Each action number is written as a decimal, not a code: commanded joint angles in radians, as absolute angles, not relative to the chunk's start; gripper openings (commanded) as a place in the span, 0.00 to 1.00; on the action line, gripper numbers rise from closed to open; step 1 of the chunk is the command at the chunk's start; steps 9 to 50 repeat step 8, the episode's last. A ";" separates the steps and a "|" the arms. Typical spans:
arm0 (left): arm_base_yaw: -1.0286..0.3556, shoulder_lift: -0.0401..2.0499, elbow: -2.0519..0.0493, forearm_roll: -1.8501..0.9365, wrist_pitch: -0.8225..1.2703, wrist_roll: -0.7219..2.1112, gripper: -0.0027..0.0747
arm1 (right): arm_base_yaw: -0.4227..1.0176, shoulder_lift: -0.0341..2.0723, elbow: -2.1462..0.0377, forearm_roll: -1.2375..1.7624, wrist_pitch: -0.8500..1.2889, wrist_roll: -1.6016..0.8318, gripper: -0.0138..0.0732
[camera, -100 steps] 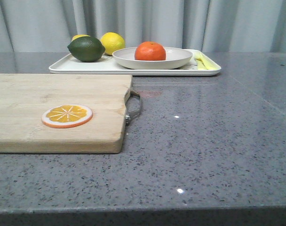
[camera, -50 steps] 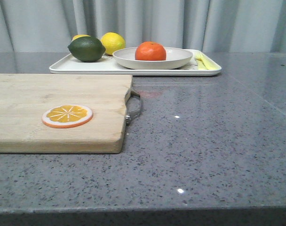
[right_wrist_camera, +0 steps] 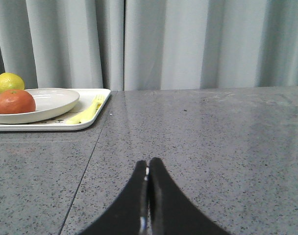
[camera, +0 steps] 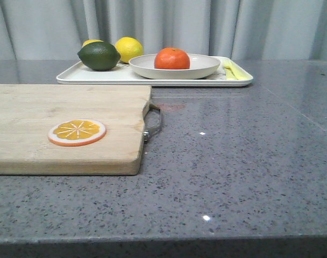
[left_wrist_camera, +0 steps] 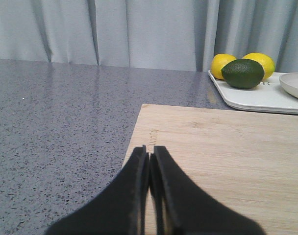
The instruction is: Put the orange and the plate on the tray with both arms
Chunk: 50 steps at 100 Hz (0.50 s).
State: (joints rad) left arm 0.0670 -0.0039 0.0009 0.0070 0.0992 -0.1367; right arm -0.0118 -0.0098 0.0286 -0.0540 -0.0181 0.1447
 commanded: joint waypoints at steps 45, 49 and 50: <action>0.070 -0.035 0.024 0.007 0.026 -0.141 0.01 | -0.021 -0.031 0.028 -0.065 -0.093 0.145 0.09; 0.070 -0.035 0.024 0.007 0.026 -0.141 0.01 | -0.021 -0.031 0.028 -0.065 -0.093 0.145 0.09; 0.070 -0.035 0.024 0.007 0.026 -0.141 0.01 | -0.021 -0.031 0.028 -0.065 -0.093 0.145 0.09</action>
